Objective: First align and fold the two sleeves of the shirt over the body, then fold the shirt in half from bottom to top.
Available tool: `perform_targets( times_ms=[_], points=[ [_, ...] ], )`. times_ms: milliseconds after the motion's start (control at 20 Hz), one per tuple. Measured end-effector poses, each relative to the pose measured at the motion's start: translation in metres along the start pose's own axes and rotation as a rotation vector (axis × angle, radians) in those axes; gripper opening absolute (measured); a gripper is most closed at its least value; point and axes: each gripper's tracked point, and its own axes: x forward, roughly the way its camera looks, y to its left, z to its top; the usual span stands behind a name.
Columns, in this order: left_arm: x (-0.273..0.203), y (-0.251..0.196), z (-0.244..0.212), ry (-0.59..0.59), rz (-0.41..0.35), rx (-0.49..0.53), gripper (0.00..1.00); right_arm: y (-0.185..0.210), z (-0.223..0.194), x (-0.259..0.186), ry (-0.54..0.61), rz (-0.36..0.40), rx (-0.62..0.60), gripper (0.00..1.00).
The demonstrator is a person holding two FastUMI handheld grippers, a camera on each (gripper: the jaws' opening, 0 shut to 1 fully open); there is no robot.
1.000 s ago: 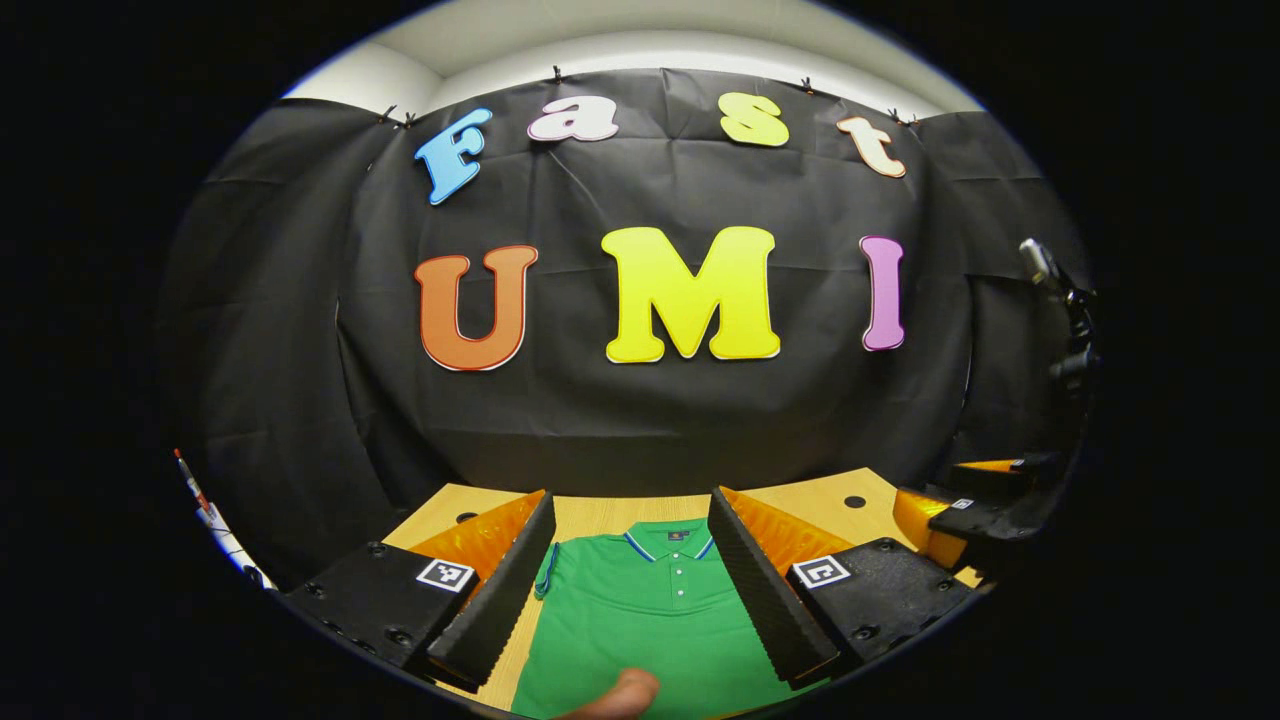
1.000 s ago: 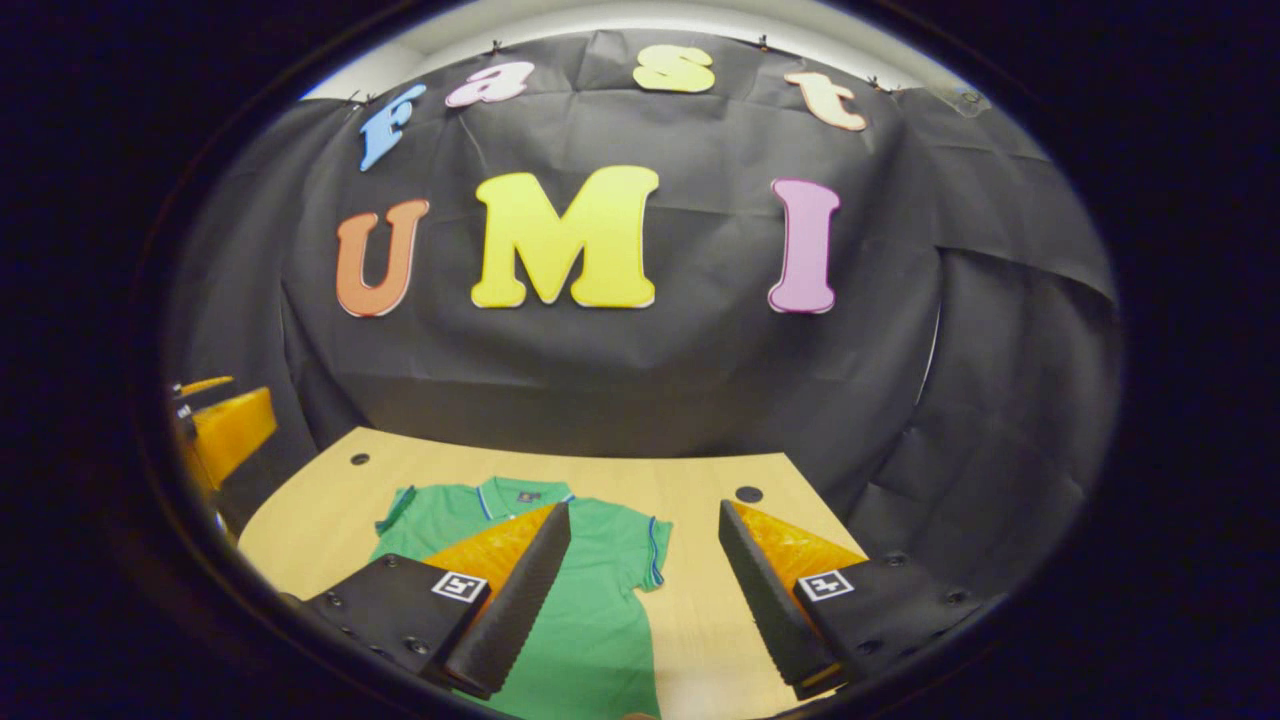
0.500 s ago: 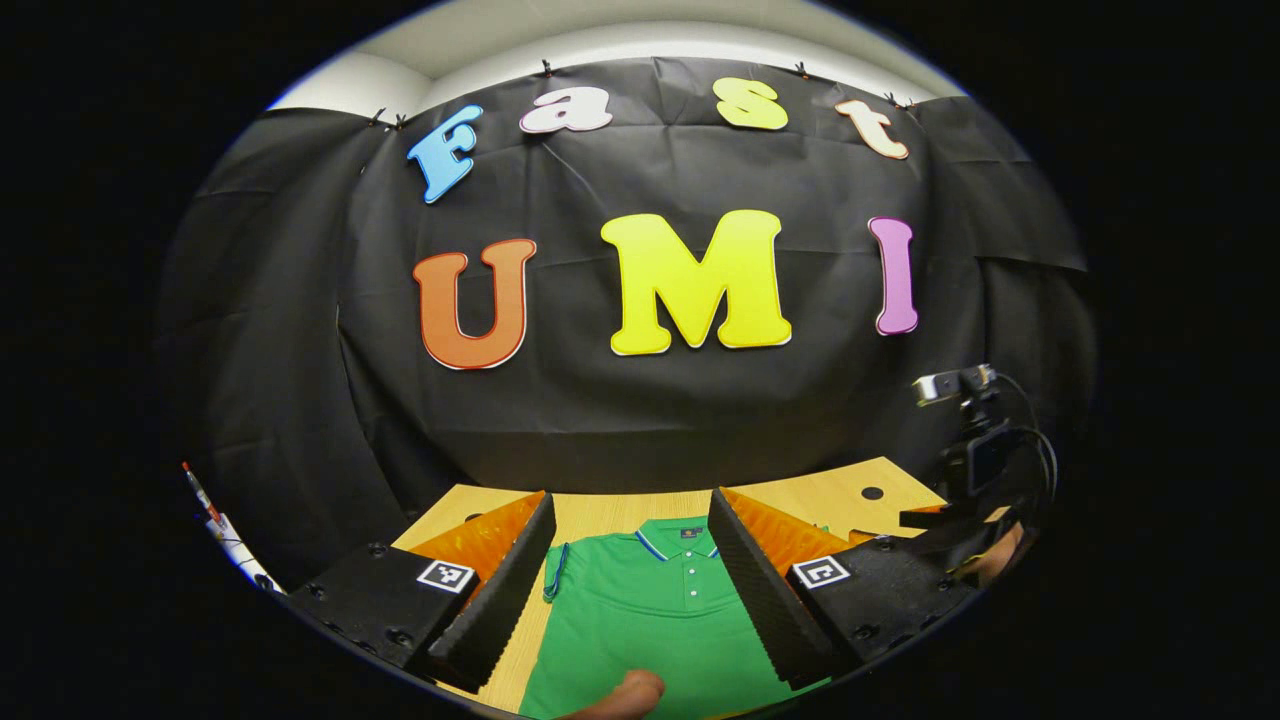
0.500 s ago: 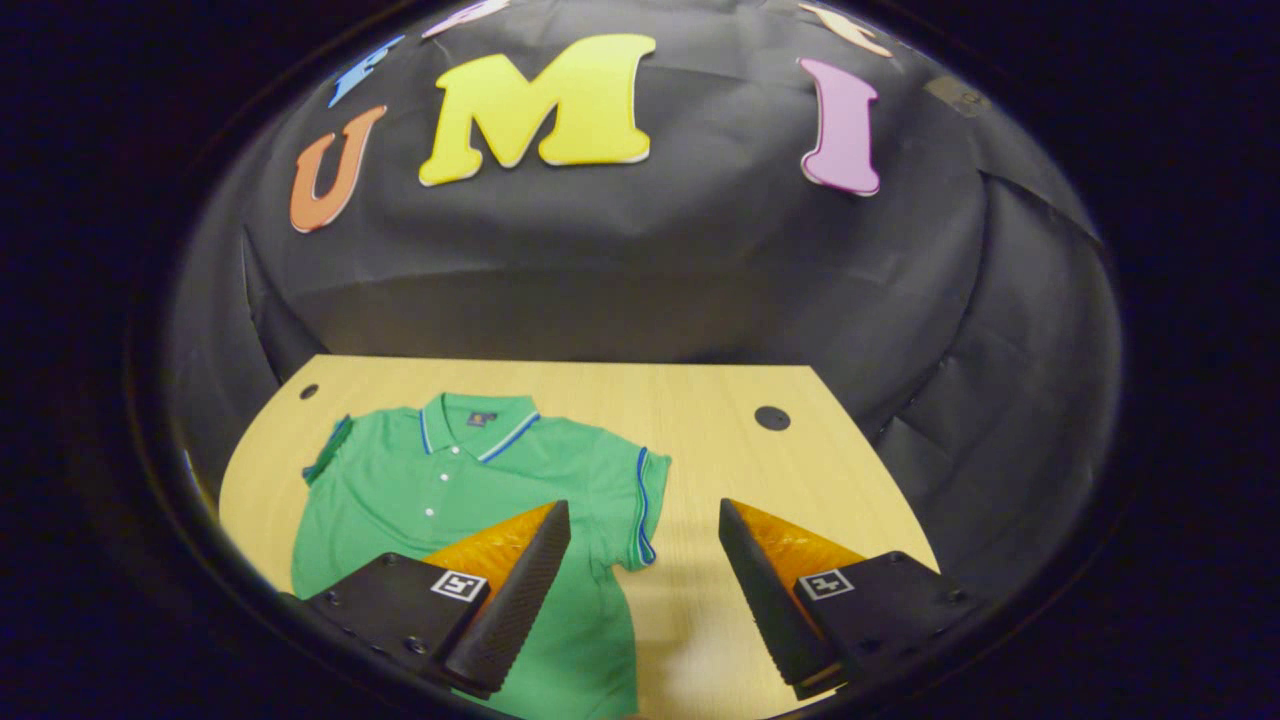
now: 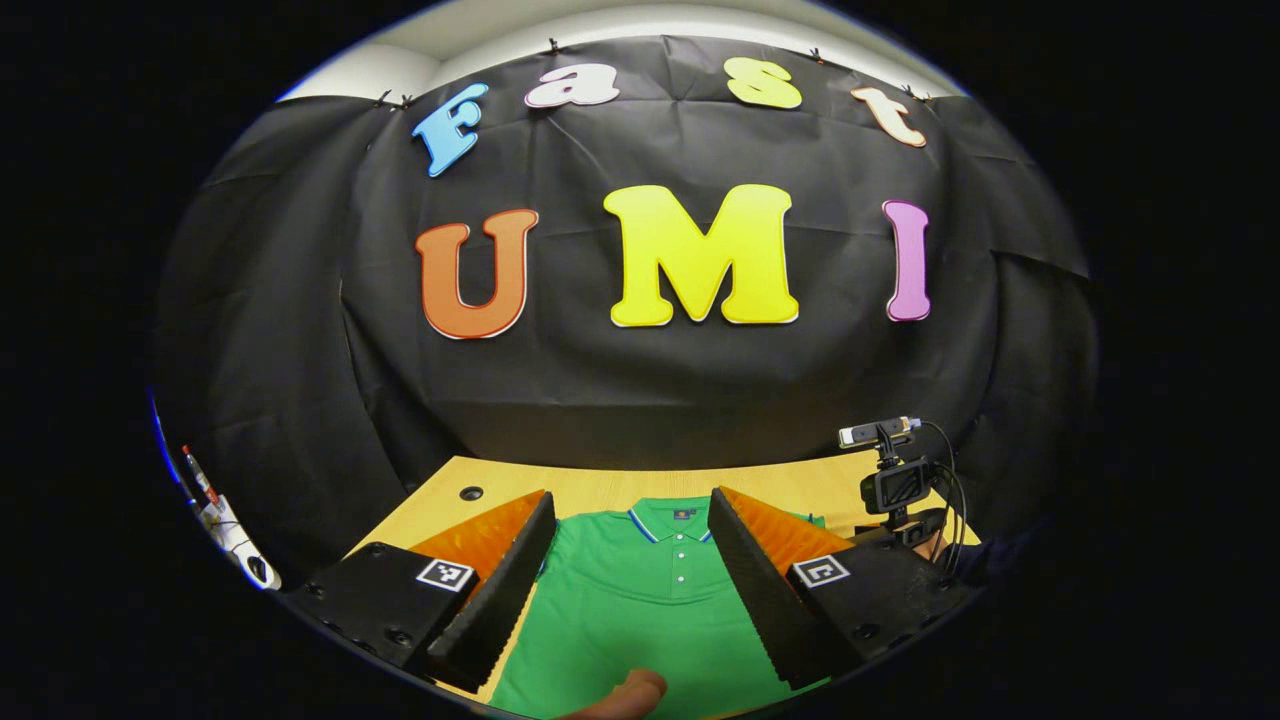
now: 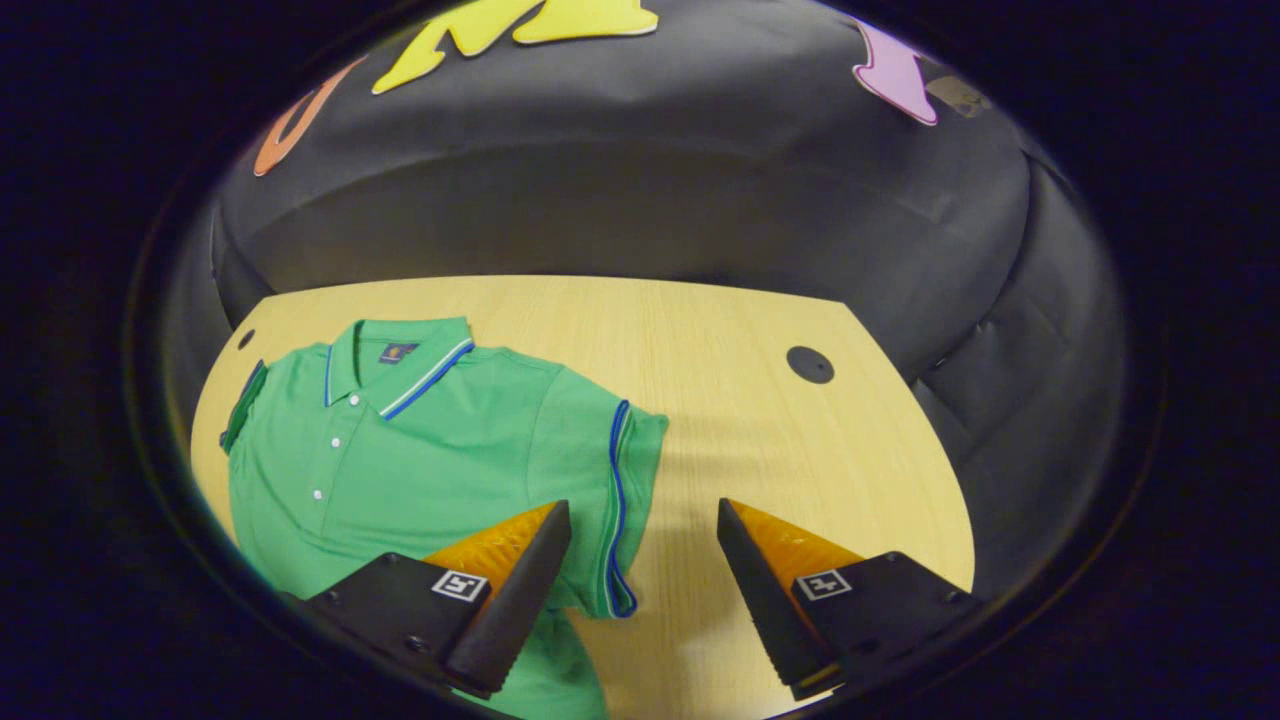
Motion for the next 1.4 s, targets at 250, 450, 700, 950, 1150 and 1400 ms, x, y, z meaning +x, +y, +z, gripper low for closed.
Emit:
perform_targets(
  times_ms=[250,450,700,950,1150,1400],
  points=[
    [-0.004,0.007,-0.014,0.040,0.042,-0.017,1.00,0.010,0.001,0.013,0.018,0.049,0.008,0.63],
    [-0.008,0.008,-0.018,0.044,0.057,-0.012,1.00,0.009,-0.012,0.023,0.066,0.049,0.045,0.21],
    [-0.019,0.010,-0.022,0.048,0.079,0.005,1.00,0.004,-0.011,0.023,0.063,0.062,0.047,0.07],
    [-0.027,0.016,-0.022,0.052,0.101,0.000,1.00,0.005,-0.008,0.022,0.057,0.059,-0.004,0.00],
    [-0.035,0.026,-0.017,0.036,0.122,0.001,1.00,0.008,0.015,0.004,-0.006,0.081,0.014,0.00],
    [-0.045,0.037,-0.014,0.023,0.149,-0.012,1.00,0.033,0.045,-0.025,-0.113,0.153,-0.075,0.02]
  ],
)
